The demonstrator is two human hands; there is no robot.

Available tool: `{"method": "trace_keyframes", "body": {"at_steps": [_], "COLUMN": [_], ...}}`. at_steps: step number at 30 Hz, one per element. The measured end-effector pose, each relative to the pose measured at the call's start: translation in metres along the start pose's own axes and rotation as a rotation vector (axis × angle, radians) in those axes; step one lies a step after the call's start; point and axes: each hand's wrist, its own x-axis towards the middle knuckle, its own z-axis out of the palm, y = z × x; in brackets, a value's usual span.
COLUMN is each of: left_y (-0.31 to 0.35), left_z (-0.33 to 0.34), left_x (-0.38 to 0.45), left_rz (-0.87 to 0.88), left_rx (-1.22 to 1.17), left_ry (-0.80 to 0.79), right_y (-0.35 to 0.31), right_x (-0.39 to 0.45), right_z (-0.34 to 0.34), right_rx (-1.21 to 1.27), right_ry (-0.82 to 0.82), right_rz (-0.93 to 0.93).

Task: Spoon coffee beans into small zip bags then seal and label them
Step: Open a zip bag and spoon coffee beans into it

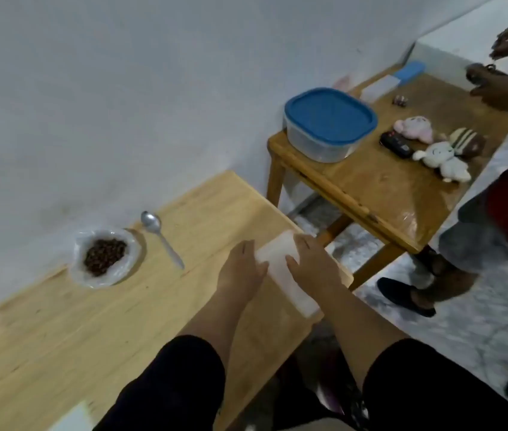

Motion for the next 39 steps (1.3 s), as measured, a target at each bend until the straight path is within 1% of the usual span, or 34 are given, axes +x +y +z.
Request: {"method": "trace_keyframes", "body": {"at_steps": [3, 5, 7, 11, 18, 24, 30, 34, 36, 39], "left_y": [-0.002, -0.005, -0.006, -0.008, -0.008, -0.006, -0.004, -0.003, 0.0, 0.004], "left_z": [0.018, 0.028, 0.037, 0.045, 0.042, 0.037, 0.034, 0.029, 0.023, 0.009], "left_x": [0.009, 0.013, 0.015, 0.015, 0.015, 0.016, 0.023, 0.023, 0.022, 0.021], "left_rz": [-0.079, -0.105, -0.124, -0.098, -0.009, 0.004, -0.087, -0.119, -0.161, -0.19], "left_rx": [-0.084, -0.108, -0.129, -0.139, -0.137, -0.178, -0.323, -0.438, -0.532, -0.606], "left_ry": [-0.041, -0.036, 0.007, 0.13, 0.258, 0.291, 0.287, 0.282, 0.29, 0.324], "right_y": [0.013, 0.02, 0.028, 0.033, 0.032, 0.03, 0.028, 0.024, 0.019, 0.006], "right_x": [-0.002, -0.004, -0.002, -0.002, 0.0, 0.004, 0.008, 0.018, 0.024, 0.033], "right_z": [0.015, 0.026, 0.033, 0.042, 0.045, 0.045, 0.044, 0.036, 0.03, 0.017], "right_rx": [0.017, 0.007, 0.011, 0.017, 0.044, 0.083, 0.145, 0.208, 0.24, 0.303], "right_ry": [-0.052, -0.089, -0.103, -0.082, -0.045, -0.028, 0.012, 0.083, 0.125, 0.151], "right_rz": [0.053, 0.053, 0.043, 0.025, 0.028, 0.028, 0.036, 0.019, 0.002, -0.003]}}
